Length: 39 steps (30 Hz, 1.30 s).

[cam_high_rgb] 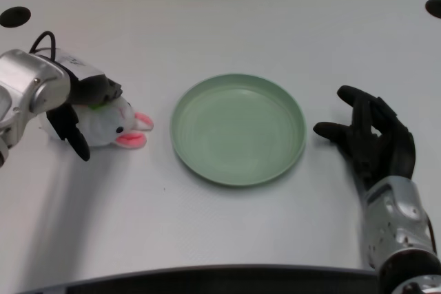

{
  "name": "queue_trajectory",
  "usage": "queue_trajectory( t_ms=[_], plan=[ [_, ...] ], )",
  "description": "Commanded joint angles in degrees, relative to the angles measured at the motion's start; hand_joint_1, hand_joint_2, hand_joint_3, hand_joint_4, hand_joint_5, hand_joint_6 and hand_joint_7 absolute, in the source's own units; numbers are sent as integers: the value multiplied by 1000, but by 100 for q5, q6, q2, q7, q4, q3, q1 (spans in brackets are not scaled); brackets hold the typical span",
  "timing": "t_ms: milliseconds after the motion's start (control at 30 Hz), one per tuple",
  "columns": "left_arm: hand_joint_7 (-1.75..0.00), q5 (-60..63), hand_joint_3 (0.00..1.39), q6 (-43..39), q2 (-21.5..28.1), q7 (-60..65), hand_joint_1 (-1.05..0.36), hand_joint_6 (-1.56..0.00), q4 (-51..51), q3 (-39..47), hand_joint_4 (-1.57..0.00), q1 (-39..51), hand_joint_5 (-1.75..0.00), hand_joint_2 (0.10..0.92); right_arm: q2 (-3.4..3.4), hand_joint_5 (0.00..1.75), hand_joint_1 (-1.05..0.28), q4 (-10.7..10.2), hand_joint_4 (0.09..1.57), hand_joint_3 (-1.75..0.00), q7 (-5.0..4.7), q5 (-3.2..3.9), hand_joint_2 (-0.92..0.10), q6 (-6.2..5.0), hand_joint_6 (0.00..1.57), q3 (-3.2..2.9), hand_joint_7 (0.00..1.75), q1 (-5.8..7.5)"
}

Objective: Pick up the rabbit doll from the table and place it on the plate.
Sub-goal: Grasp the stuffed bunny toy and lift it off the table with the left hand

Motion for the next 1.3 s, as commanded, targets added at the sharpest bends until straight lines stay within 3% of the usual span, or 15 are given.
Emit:
queue_trajectory(
  t_ms=[33,333,433,500,533,600,667,767,833,900,1067,1167,1200,1267,1300],
  plan=[
    [-9,202,8,-61,-102,325,-1048,-87,442,-225,1,-210,1,889,-1,1164,-405,-7,726,-414,-12,-21,-921,-14,662,12,830,86],
    [-23,647,3,-477,-240,2599,-964,-134,1700,-710,-91,-318,-53,873,47,1143,-407,-82,704,-413,-80,-1,-921,54,636,6,835,106],
    [-31,677,3,-524,-313,3161,-905,-168,2085,-827,-139,-353,-82,876,70,1139,-404,-210,697,-420,-125,-7,-921,141,633,29,835,151],
    [-48,675,1,-564,-333,3551,-851,-223,2275,-880,-190,-359,-112,875,70,1136,-401,-195,705,-414,-96,14,-921,129,633,14,832,155],
    [-59,648,1,-580,-350,3802,-809,-264,2383,-879,-231,-344,-133,875,43,1133,-405,-70,715,-401,-31,40,-921,83,636,-21,831,116],
    [-64,599,1,-608,-394,4195,-716,-372,2578,-884,-338,-332,-182,876,25,1128,-413,41,734,-376,-13,48,-921,33,645,-49,831,84],
    [-61,562,7,-616,-437,4450,-657,-446,2730,-900,-412,-341,-216,892,29,1124,-412,0,741,-374,-29,21,-921,22,657,-26,832,97],
    [-53,438,3,-704,-470,4761,-584,-644,2887,-852,-526,-343,-397,909,32,1125,-412,-28,733,-390,-27,6,-921,14,658,-12,831,103],
    [-101,324,1,-780,-475,4923,-516,-859,2957,-802,-552,-345,-733,911,22,1123,-414,6,722,-398,-5,16,-921,15,641,-23,824,97],
    [-169,203,1,-810,-502,4960,-466,-951,3045,-743,-569,-371,-962,915,27,1124,-412,-55,720,-404,-39,-20,-921,28,637,10,822,130],
    [-476,185,1,-631,-562,5294,-375,-941,3221,-768,-660,-401,-1433,871,31,1125,-410,-15,727,-397,-29,9,-921,24,650,-20,823,113],
    [-752,283,1,-460,-580,5532,-343,-909,3298,-861,-746,-395,-1709,799,44,1126,-409,-19,744,-387,-11,28,-921,7,652,-34,822,113],
    [-739,272,2,-449,-579,5453,-337,-914,3325,-872,-798,-412,-1727,789,60,1125,-407,-63,747,-387,-41,29,-921,35,648,-31,821,127],
    [-506,236,2,-457,-573,5321,-324,-1019,3361,-881,-891,-437,-1742,795,80,1109,-401,-120,732,-395,-80,32,-921,77,641,-25,818,147],
    [-466,193,4,-492,-558,5226,-314,-1043,3372,-860,-906,-449,-1744,801,75,1105,-397,-108,727,-399,-53,29,-921,53,639,-21,816,149]
  ],
)
